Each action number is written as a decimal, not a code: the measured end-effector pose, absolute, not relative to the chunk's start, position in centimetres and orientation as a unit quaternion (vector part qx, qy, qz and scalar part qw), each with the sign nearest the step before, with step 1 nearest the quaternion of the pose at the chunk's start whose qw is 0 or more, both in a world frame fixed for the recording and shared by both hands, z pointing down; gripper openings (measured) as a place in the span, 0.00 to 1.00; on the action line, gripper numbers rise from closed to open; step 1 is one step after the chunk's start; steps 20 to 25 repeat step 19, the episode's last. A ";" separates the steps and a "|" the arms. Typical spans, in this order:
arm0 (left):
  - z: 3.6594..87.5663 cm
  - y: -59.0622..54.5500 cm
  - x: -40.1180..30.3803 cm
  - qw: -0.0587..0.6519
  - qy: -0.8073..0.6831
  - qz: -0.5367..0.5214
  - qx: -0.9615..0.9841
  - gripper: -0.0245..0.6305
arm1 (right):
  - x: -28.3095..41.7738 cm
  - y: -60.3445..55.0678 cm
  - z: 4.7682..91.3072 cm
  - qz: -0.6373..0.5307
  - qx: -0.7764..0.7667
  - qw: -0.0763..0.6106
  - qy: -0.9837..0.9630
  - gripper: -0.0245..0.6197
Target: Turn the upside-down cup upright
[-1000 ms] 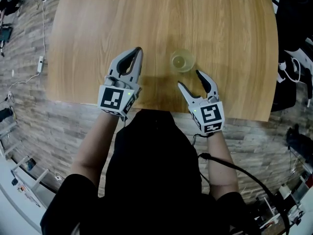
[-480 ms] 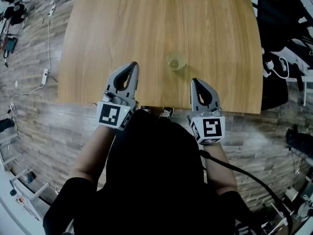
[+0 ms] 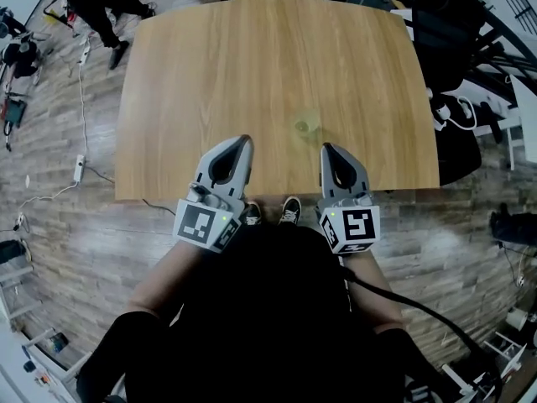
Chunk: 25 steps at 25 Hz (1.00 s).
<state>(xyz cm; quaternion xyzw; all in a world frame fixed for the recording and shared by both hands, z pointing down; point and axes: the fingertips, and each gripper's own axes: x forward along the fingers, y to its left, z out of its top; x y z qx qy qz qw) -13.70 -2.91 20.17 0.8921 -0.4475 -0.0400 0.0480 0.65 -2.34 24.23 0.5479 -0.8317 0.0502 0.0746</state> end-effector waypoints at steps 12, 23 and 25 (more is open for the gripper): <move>11.7 -2.0 -15.6 0.067 -0.391 -0.085 0.914 0.05 | -3.2 0.6 19.7 0.038 0.592 0.048 -0.804 0.06; 10.7 0.7 -17.7 0.084 -0.375 -0.101 0.918 0.05 | -6.2 2.6 17.3 0.021 0.604 0.028 -0.796 0.06; 10.7 0.7 -17.7 0.084 -0.375 -0.101 0.918 0.05 | -6.2 2.6 17.3 0.021 0.604 0.028 -0.796 0.06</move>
